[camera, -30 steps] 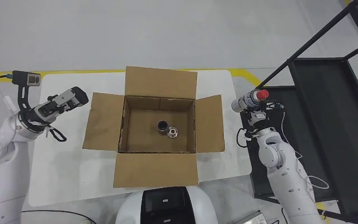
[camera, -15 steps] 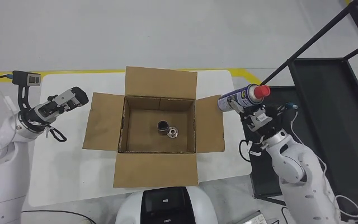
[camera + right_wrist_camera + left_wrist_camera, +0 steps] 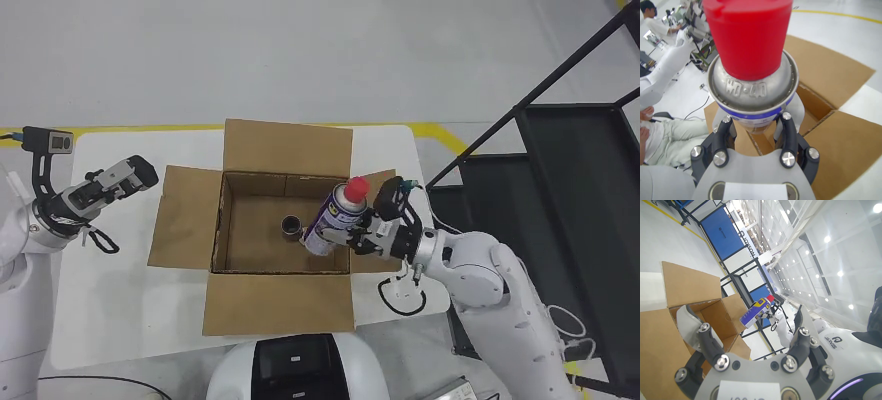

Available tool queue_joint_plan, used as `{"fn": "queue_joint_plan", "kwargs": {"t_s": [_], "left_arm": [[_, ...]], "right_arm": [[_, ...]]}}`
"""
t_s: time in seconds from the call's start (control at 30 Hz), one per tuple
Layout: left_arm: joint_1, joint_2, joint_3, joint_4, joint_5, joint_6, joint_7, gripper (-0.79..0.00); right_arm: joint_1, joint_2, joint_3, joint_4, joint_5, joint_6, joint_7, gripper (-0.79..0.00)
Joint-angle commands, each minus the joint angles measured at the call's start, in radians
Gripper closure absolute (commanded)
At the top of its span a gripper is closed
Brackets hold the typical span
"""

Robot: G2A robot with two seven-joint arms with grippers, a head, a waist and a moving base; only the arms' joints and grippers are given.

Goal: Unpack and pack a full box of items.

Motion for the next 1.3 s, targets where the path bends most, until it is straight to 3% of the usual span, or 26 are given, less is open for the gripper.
{"fn": "queue_joint_plan", "kwargs": {"t_s": [0.0,0.23,0.4,0.9,1.1,1.27], "left_arm": [[0.006,0.0,-0.001,-0.007,0.01,0.005,0.024,-0.785],[0.022,0.006,-0.04,-0.01,0.012,-0.014,0.076,-0.785],[0.022,0.006,-0.04,-0.01,0.012,-0.014,0.076,-0.785],[0.022,0.006,-0.04,-0.01,0.012,-0.014,0.076,-0.785],[0.022,0.006,-0.04,-0.01,0.012,-0.014,0.076,-0.785],[0.022,0.006,-0.04,-0.01,0.012,-0.014,0.076,-0.785]], "right_arm": [[0.059,-0.004,-0.061,0.046,0.041,0.037,0.049,0.0],[0.238,-0.037,-0.257,0.192,-0.022,0.215,0.046,0.0],[0.349,-0.064,-0.344,0.322,0.141,0.305,0.103,0.0],[0.349,-0.064,-0.344,0.322,0.141,0.305,0.103,0.0],[0.357,-0.07,-0.338,0.342,0.321,0.308,0.127,0.0],[0.43,-0.088,-0.401,0.368,0.362,0.413,0.143,0.0]]}}
